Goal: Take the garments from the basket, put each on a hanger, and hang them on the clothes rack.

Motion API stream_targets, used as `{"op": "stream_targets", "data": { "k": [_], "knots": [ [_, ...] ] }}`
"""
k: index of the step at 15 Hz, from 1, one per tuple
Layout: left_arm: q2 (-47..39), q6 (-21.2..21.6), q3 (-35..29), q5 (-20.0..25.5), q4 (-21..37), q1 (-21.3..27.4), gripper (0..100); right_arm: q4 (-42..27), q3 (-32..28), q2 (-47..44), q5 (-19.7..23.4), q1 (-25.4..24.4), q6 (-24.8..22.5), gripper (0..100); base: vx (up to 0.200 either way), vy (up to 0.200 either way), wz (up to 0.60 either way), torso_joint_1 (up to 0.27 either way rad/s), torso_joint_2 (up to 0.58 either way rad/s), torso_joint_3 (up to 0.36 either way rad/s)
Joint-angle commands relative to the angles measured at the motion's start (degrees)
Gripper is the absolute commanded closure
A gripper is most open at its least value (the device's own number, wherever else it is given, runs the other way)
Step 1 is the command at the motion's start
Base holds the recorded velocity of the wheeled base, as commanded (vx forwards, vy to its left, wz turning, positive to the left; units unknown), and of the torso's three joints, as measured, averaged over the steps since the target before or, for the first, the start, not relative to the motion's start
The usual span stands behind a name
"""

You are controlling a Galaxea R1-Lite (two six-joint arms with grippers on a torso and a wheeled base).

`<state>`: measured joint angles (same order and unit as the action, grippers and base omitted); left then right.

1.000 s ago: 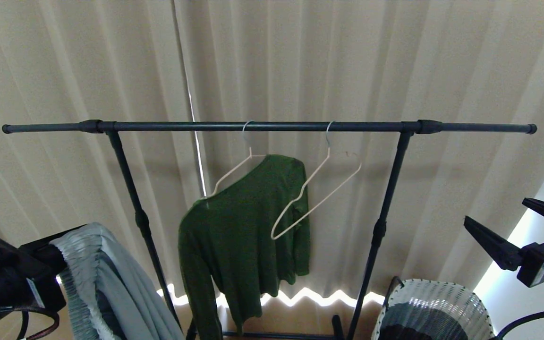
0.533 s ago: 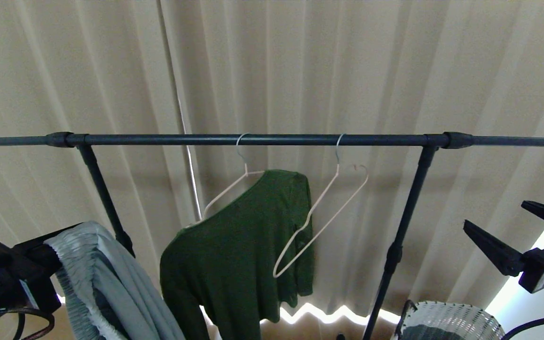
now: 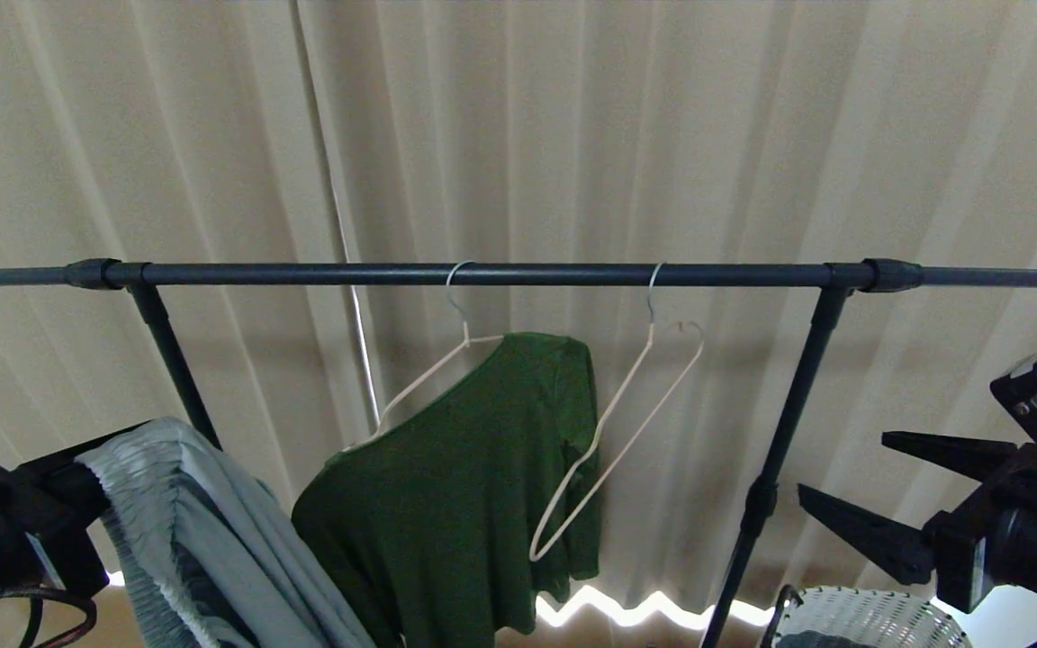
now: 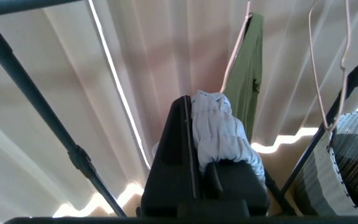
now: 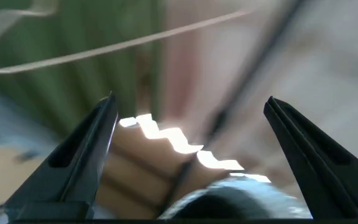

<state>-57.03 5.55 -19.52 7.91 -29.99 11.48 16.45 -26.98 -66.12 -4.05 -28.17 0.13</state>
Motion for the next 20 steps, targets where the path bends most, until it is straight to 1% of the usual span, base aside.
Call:
{"op": "stream_targets", "data": {
  "k": [1, 2, 3, 4, 5, 6, 9, 10, 14, 15, 20],
  "knots": [
    [0.3, 0.0, -0.1, 0.0, -0.1, -0.1, 100, -3.6, -5.4, -4.1, -0.5, -6.6, 5.1, 0, 0.0, 0.0, 0.0, 0.0, 0.0, 0.0],
    [0.3, -0.1, -0.1, 0.0, -0.1, -0.1, 100, -3.1, -7.7, -8.7, -3.2, -8.3, 6.5, 0, 0.0, 0.0, 0.0, 0.0, 0.0, 0.0],
    [0.3, -0.1, -0.1, 0.0, -0.1, -0.1, 100, -3.0, -8.8, -10.8, -4.8, -8.7, 6.9, 0, 0.0, 0.0, 0.0, 0.0, 0.0, 0.0],
    [0.3, 0.0, 0.0, 0.0, -0.1, -0.1, 100, -3.0, -11.4, -14.3, -7.6, -10.2, 7.1, 0, 0.0, 0.0, 0.0, 0.0, 0.0, 0.0],
    [0.3, -0.1, 0.0, 0.0, -0.1, -0.1, 100, -3.1, -12.4, -15.4, -8.3, -10.6, 7.1, 0, 0.0, 0.0, 0.0, 0.0, 0.0, 0.0],
    [0.2, 0.0, 0.2, 0.0, -0.1, -0.1, 100, -3.4, -14.7, -18.5, -10.3, -10.9, 7.1, 0, 0.0, 0.0, 0.0, 0.0, 0.0, 0.0],
    [0.2, 0.0, 0.2, 0.0, -0.1, -0.1, 100, -3.5, -19.1, -24.4, -15.9, -11.0, 7.0, 0, 0.0, 0.0, 0.0, 0.0, 0.0, 0.0],
    [0.2, 0.0, 0.2, 0.0, -0.1, -0.1, 100, -3.6, -20.6, -25.6, -16.4, -11.9, 7.0, 0, 0.0, 0.0, 0.0, 0.0, 0.0, 0.0],
    [0.2, 0.2, 0.4, 0.0, -0.1, 0.0, 100, -3.2, -24.4, -29.0, -16.5, -12.3, 7.5, 0, 0.0, 0.0, 0.0, 0.0, 0.0, 0.0],
    [0.2, 0.2, 0.4, 0.0, -0.1, 0.0, 100, -3.3, -26.8, -30.0, -16.5, -13.6, 9.5, 0, 0.0, 0.0, 0.0, 0.0, 0.0, 0.0],
    [0.7, 0.2, 0.4, 0.0, 0.0, 0.0, 100, -3.4, -29.2, -34.2, -16.9, -13.9, 9.7, 0, 0.0, 0.0, 0.0, 0.0, 0.0, 0.0]
  ]
}}
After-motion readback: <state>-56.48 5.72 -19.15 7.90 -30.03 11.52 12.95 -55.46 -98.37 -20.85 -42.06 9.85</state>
